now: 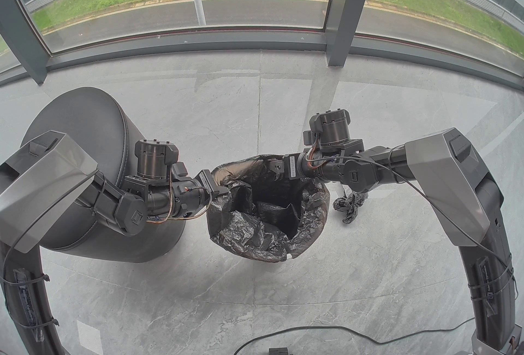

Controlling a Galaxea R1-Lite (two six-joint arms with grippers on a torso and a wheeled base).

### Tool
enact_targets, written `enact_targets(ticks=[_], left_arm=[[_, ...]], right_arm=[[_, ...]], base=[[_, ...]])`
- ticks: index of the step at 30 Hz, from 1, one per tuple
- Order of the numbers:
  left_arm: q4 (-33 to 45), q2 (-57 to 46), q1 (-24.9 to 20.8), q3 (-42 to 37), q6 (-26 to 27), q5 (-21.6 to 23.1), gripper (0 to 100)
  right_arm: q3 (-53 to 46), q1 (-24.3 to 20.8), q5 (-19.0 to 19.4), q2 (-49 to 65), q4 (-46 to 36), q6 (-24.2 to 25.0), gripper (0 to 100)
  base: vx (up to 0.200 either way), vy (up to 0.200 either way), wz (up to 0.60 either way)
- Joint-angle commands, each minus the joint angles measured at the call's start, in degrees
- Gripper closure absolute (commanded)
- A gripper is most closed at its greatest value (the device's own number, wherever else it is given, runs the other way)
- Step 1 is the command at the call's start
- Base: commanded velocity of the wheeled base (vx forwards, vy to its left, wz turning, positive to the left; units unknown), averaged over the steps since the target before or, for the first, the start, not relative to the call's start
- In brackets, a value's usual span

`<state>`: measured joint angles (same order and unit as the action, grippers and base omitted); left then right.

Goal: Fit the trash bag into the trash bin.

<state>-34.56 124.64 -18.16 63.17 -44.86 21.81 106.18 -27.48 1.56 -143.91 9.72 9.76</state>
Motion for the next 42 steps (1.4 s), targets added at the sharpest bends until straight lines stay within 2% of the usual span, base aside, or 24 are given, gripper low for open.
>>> enact_targets(ticks=[1,10,15,18,19,36,39,41,42], left_arm=[[-0.1,-0.1,0.2,-0.2,0.0,0.1,100],[0.9,-1.1,0.2,0.5,-0.1,0.2,100],[8.9,-1.6,0.1,4.2,0.2,0.3,100],[10.7,-1.6,0.2,4.8,1.5,0.2,100],[10.7,-1.6,0.1,4.7,1.7,0.1,0],[8.9,-2.5,0.1,2.7,4.3,-0.3,0],[5.7,-4.2,0.4,1.3,4.3,-2.8,0],[3.7,-7.2,0.0,-1.0,5.1,-5.9,0],[3.7,-7.2,0.0,-1.0,5.1,-5.9,0]], right_arm=[[0.0,0.0,0.0,0.5,0.0,0.1,0],[-1.0,0.0,-0.1,1.3,0.0,0.2,0],[-1.0,-0.1,-0.1,1.4,0.0,0.2,0],[-0.9,-0.1,-0.1,1.4,0.0,0.3,0],[-1.0,-0.1,-0.1,1.4,0.0,0.3,0],[-1.0,0.1,-0.1,1.4,0.1,0.5,0],[-1.0,0.0,-0.2,1.5,0.1,0.6,0],[-1.0,0.0,-2.2,1.4,0.2,0.6,0],[-1.0,0.0,-2.2,1.4,0.2,0.6,0]], base=[[0.0,0.0,0.0],[0.0,0.0,0.0],[0.0,0.0,0.0],[0.0,0.0,0.0],[0.0,0.0,0.0],[0.0,0.0,0.0],[0.0,0.0,0.0],[0.0,0.0,0.0],[0.0,0.0,0.0]])
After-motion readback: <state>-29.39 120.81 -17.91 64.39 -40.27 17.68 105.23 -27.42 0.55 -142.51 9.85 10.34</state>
